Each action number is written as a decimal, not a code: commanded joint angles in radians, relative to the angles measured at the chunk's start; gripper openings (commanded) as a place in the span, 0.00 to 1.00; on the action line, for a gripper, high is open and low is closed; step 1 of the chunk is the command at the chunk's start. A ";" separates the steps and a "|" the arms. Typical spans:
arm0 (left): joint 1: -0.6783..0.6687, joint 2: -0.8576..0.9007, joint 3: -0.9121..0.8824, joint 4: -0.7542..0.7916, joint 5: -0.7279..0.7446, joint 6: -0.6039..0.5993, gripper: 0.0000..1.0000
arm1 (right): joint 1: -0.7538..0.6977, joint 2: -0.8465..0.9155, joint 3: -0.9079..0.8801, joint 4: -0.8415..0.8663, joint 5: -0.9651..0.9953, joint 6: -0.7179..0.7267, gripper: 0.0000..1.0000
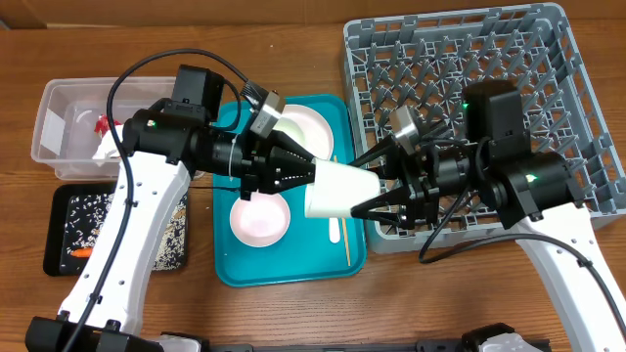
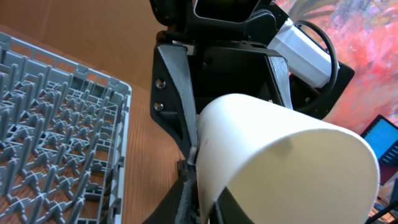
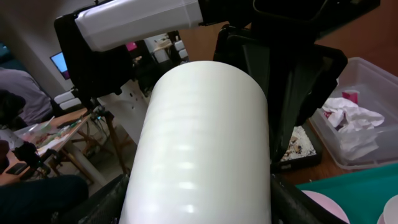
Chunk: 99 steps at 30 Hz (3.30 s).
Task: Sort waste into correct bins and load items into the dishwasher
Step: 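Close the right gripper on the cup's base beside the left gripper, then open the left gripper and carry the cup right over the rack, then lower the cup upside down into the dish rack with the right gripper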
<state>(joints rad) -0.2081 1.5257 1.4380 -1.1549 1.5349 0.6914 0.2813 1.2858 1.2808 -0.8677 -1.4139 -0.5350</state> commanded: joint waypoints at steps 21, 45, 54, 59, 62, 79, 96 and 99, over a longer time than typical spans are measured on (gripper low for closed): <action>0.030 -0.001 0.003 0.004 -0.052 0.001 0.41 | 0.037 -0.005 0.016 0.000 -0.026 0.024 0.49; 0.080 -0.001 0.003 0.000 -0.121 -0.026 0.42 | 0.037 -0.005 0.016 0.129 0.367 0.357 0.49; 0.080 -0.001 0.003 -0.001 -0.133 -0.026 0.42 | 0.008 -0.005 0.016 0.202 0.418 0.472 0.48; 0.077 -0.001 0.003 -0.011 -0.134 -0.026 0.42 | -0.019 -0.005 0.016 0.212 0.418 0.488 0.47; 0.077 -0.001 0.003 -0.011 -0.157 -0.026 0.41 | -0.020 -0.005 0.016 0.212 0.418 0.488 0.48; 0.114 -0.001 0.003 -0.012 -0.352 -0.056 0.40 | -0.047 -0.005 0.017 0.228 0.692 0.581 0.47; 0.100 0.000 -0.007 -0.051 -0.544 -0.124 0.43 | -0.047 -0.005 0.116 -0.076 1.396 0.881 0.40; 0.085 0.002 -0.015 -0.051 -0.549 -0.124 0.43 | -0.047 -0.005 0.124 -0.110 1.399 0.880 0.40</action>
<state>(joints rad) -0.1028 1.5318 1.4349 -1.2049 1.0046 0.5751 0.2363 1.2858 1.3655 -0.9649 -0.0868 0.3038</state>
